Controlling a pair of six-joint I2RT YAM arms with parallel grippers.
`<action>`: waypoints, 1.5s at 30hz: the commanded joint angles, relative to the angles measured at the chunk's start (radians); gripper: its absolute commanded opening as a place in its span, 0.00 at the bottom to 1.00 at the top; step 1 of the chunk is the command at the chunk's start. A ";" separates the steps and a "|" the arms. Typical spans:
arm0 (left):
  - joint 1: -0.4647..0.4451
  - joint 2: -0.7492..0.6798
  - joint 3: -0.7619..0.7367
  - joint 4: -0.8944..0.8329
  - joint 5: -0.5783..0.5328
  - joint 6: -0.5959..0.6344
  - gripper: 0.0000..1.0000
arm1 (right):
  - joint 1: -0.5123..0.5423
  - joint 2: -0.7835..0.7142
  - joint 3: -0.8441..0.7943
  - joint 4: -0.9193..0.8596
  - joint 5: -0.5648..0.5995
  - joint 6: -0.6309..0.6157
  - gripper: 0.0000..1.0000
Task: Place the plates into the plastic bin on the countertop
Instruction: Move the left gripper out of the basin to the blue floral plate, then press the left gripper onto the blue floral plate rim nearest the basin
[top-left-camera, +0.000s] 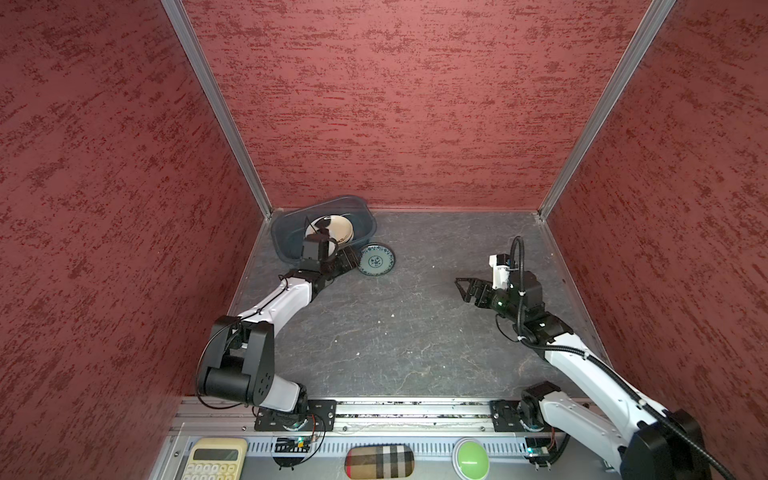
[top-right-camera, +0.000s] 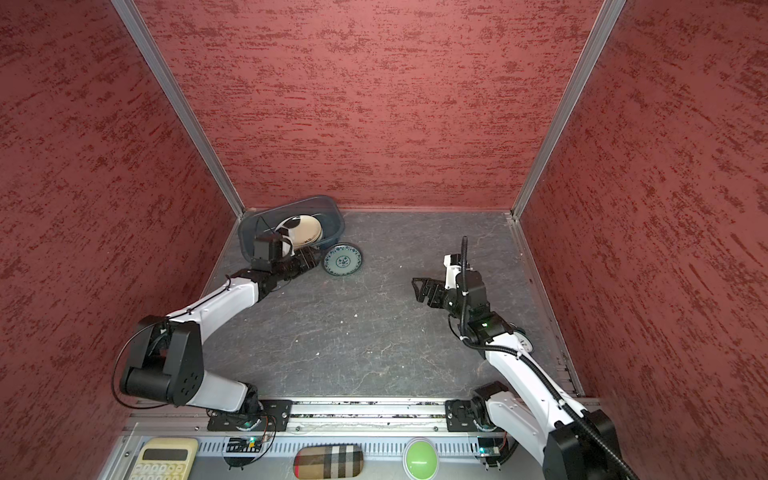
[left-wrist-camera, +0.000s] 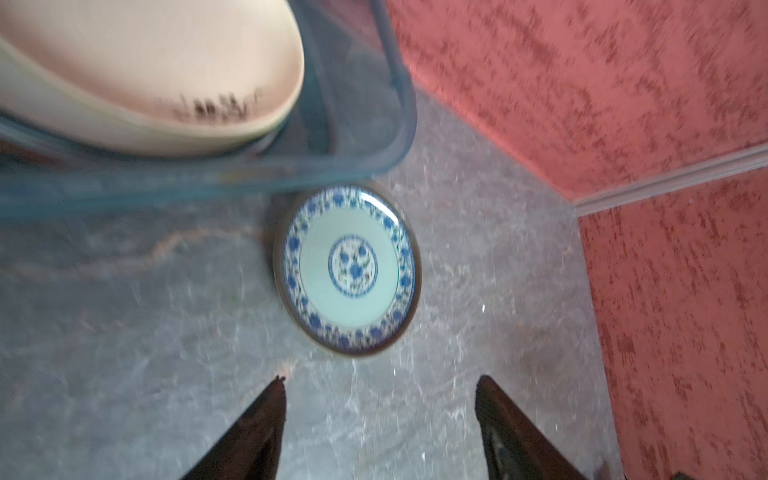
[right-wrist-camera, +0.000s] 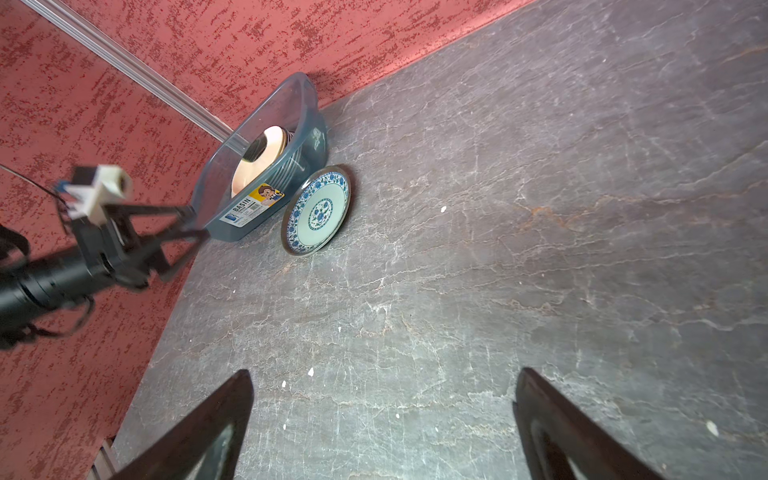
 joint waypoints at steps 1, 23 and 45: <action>-0.007 -0.010 -0.056 0.122 0.015 -0.072 0.82 | -0.007 0.001 0.037 0.000 -0.015 0.011 0.99; -0.011 0.279 -0.083 0.466 0.136 -0.221 0.99 | -0.008 -0.043 0.042 0.013 -0.062 0.114 0.99; -0.042 0.443 0.018 0.425 0.102 -0.244 0.87 | -0.009 -0.033 0.034 0.001 -0.024 0.085 0.99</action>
